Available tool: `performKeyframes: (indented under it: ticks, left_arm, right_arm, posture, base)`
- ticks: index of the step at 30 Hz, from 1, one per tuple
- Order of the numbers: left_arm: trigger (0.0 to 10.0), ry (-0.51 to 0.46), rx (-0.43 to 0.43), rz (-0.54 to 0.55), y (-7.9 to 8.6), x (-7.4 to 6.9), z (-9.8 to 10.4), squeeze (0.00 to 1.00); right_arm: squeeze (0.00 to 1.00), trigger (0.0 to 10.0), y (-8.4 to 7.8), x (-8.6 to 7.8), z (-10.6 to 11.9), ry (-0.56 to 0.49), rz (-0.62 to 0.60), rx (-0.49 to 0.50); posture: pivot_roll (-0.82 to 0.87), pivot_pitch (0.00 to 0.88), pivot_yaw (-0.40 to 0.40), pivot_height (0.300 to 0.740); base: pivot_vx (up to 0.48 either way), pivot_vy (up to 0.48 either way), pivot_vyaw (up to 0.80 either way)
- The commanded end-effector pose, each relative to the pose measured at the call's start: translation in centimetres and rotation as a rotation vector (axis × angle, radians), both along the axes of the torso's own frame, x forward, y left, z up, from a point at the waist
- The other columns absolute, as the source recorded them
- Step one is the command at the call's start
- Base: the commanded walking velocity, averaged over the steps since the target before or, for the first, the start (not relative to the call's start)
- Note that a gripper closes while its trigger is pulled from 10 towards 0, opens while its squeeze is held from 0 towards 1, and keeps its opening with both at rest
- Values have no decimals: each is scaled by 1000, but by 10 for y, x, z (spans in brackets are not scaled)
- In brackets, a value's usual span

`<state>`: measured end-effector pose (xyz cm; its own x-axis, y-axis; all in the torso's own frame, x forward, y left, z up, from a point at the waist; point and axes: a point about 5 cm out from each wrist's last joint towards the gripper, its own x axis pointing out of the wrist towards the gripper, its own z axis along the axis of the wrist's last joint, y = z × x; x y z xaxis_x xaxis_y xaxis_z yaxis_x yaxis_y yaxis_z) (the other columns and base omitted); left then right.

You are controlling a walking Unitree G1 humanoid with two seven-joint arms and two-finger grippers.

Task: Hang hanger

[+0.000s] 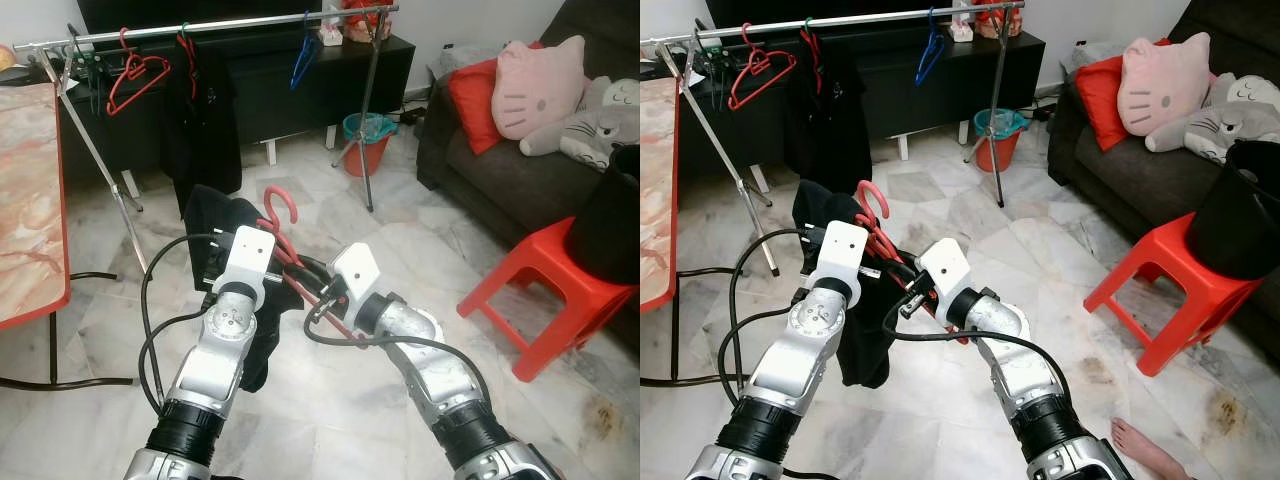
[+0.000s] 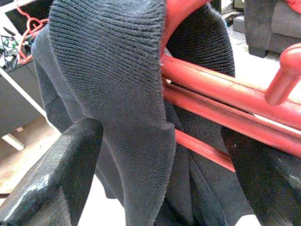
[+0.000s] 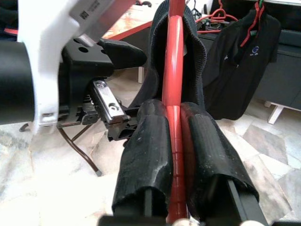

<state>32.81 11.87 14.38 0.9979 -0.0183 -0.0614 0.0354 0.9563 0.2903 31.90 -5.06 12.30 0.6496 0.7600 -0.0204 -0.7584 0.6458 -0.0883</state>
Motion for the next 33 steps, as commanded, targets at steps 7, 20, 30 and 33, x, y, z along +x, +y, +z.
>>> performKeyframes:
  ticks: [7, 20, 30, 33]
  left_arm:
    - [8039, 7, 42, 63, 10, -3, -2, 0]
    - [2784, 30, 40, 159, 14, 2, -9, 0]
    - [0, 17, 27, 192, 18, 4, -8, 0]
    - [0, 16, 27, 191, 18, 4, -9, 0]
  right_arm:
    - [0, 0, 1, 1, 8, -40, -1, 18]
    - [0, 0, 4, -3, 8, -38, 22, 23]
    - [0, 0, 7, -4, 8, -36, 31, 26]
    - [0, 0, 7, -4, 9, -36, 32, 27]
  posture:
    - [62, 38, -48, 740]
    - [58, 40, -49, 740]
    - [55, 46, -48, 740]
    - [55, 46, -48, 740]
  base:
    - [0, 0, 0]
    - [0, 0, 0]
    - [0, 0, 0]
    - [0, 0, 0]
